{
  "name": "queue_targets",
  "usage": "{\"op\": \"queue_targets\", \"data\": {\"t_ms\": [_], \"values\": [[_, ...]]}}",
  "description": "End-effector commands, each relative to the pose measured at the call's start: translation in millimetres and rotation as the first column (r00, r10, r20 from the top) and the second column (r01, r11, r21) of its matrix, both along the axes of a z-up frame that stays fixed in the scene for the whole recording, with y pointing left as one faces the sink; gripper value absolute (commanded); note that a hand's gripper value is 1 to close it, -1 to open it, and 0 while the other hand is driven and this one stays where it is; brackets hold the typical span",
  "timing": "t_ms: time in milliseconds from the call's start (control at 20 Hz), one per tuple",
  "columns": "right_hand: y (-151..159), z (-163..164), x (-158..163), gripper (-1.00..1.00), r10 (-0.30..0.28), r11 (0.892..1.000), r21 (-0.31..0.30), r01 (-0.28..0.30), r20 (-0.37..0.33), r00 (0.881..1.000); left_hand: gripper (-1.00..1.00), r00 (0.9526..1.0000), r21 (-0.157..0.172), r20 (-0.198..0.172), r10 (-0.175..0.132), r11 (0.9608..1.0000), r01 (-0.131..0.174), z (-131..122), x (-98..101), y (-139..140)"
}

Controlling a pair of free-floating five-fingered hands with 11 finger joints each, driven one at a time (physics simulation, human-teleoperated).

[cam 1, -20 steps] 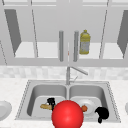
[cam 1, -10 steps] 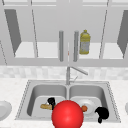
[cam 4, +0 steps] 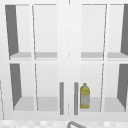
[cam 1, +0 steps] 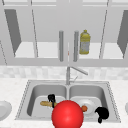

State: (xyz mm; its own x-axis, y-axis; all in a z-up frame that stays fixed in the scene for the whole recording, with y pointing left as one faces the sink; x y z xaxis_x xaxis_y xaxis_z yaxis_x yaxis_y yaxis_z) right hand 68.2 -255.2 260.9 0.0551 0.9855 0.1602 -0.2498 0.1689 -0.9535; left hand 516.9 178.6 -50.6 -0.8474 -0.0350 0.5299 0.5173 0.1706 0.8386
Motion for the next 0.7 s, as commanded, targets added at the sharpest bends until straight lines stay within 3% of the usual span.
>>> {"op": "queue_targets", "data": {"t_ms": [0,250,400,650], "values": [[0.0,0.0,0.0,0.00,0.000,1.000,0.000,0.000,0.000,1.000,1.00,1.0000,0.059,-0.003,-0.003,0.9983,0.004,24.3,0.0,0.0],[0.0,0.0,0.0,0.00,0.000,1.000,0.000,0.000,0.000,1.000,1.00,0.9995,0.042,-0.030,0.002,0.9991,-0.001,57.4,-2.7,0.3],[0.0,0.0,0.0,0.00,0.000,1.000,0.000,0.000,0.000,1.000,1.00,1.0000,0.033,-0.008,0.002,0.9995,-0.002,75.4,-6.8,0.5],[0.0,0.0,0.0,0.00,0.000,1.000,0.000,0.000,0.000,1.000,1.00,1.0000,0.021,-0.005,0.003,0.9998,-0.003,100.1,-5.1,0.5]]}}
